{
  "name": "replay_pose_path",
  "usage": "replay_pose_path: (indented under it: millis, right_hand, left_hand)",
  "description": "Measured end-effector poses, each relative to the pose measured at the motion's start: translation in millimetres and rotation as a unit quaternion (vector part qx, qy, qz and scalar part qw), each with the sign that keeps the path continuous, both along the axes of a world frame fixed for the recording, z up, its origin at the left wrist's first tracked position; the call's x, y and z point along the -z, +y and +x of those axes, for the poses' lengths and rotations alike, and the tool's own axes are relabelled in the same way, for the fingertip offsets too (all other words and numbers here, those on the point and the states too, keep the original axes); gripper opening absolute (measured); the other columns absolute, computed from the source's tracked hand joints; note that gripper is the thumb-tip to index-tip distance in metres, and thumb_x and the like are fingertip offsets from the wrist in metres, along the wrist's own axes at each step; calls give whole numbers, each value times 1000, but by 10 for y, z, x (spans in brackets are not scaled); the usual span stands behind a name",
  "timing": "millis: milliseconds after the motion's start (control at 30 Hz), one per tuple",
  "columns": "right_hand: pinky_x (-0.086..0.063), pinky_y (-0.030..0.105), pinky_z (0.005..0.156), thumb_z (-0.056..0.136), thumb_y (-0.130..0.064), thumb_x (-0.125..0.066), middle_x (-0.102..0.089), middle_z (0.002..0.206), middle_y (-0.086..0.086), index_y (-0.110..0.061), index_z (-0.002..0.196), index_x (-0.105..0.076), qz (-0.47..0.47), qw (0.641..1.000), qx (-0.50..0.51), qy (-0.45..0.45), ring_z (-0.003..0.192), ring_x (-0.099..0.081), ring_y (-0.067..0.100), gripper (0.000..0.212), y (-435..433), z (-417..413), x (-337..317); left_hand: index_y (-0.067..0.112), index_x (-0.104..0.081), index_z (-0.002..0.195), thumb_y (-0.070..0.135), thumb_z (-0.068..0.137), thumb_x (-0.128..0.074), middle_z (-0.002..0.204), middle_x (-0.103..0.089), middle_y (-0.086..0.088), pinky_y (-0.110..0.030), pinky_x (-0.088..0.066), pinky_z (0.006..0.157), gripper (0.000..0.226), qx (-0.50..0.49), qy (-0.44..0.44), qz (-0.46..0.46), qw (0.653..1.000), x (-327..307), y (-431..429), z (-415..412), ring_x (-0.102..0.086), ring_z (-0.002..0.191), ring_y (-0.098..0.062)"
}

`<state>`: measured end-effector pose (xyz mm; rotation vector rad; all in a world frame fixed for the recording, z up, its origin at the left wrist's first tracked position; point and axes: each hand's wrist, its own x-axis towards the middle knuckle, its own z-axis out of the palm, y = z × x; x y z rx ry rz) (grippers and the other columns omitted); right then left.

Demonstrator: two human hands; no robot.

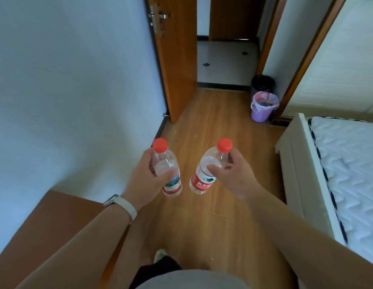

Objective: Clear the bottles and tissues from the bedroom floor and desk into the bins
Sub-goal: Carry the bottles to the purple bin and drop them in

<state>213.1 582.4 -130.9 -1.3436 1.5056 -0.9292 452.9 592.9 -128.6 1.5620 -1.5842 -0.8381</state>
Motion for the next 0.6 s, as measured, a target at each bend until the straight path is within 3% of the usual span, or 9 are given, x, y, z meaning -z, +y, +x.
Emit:
replay_pose_path:
  millis: [133,267,367,600]
  right_hand:
    - [-48,20,72,77,-33,-76,-63,102,-15,-36,106,-53,3,999,40,12,87,-63,3,37,-159,-143,18]
    - [-47,17,72,79,-30,-75,-64,102,-15,-34,112,-54,18,996,84,29,90,-63,3,40,-460,-305,38]
    - [-43,10,62,80,-29,-74,-63,101,-15,-32,111,-54,19,990,126,55,86,-61,0,37,-841,-383,12]
    - [-41,14,64,79,-28,-75,-64,100,-12,-31,110,-54,19,981,172,91,88,-61,1,37,-2040,-173,-166]
  left_hand:
    - [34,-51,114,37,78,-77,103,-63,16,-23,-54,78,45,39,3,15,999,85,-465,-109,-63,94,-2]
    - [28,-54,111,33,78,-79,102,-65,9,-34,-57,83,42,89,23,34,995,244,-1078,-243,-66,95,-12]
    - [25,-56,113,39,74,-80,106,-66,5,-44,-58,84,48,144,53,48,987,359,-1672,-289,-67,99,-17]
    - [29,-55,118,42,70,-80,108,-67,8,-44,-58,85,56,177,90,50,979,296,-3059,-200,-66,101,-11]
